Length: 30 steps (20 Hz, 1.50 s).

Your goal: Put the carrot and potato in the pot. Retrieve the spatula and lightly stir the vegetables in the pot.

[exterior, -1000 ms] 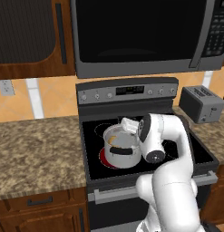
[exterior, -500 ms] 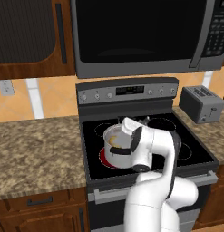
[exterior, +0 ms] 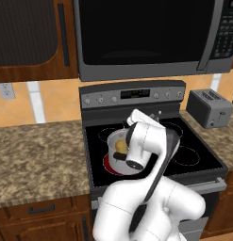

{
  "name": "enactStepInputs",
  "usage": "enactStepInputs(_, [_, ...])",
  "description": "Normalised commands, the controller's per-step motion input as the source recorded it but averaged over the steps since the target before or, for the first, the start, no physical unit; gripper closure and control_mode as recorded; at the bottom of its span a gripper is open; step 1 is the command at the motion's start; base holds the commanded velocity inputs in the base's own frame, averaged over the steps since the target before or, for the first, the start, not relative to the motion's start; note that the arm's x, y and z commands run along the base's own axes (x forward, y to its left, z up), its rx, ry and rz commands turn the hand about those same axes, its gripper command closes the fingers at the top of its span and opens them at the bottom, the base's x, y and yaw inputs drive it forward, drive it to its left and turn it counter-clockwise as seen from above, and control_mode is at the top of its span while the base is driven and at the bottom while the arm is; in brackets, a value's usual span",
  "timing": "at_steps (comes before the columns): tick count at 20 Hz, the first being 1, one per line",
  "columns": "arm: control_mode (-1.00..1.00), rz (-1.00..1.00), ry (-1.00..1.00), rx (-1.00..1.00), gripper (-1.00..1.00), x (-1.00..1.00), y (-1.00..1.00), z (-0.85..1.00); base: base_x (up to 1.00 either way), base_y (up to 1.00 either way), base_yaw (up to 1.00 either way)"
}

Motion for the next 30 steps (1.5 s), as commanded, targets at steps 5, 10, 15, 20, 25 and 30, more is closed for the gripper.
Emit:
enactStepInputs(5, [-1.0,-0.14,-0.01,0.0,1.0,-0.75,0.34,-0.28,0.0,0.0,0.0])
enactStepInputs(10, [-1.0,-0.17,0.0,-0.01,1.0,-0.55,0.03,-0.36,0.0,0.0,0.0])
enactStepInputs(15, [-1.0,-0.03,0.03,-0.03,1.0,-0.03,0.0,-0.61,0.0,0.0,0.0])
enactStepInputs(20, [-1.0,0.0,0.11,0.0,1.0,-0.02,0.0,-0.75,0.0,0.0,0.0])
enactStepInputs(25, [-1.0,0.09,0.29,0.06,1.0,0.0,0.19,-0.65,0.0,0.0,0.0])
enactStepInputs(30, [-1.0,0.08,0.37,0.26,1.0,-0.03,0.51,0.04,0.0,0.0,0.0])
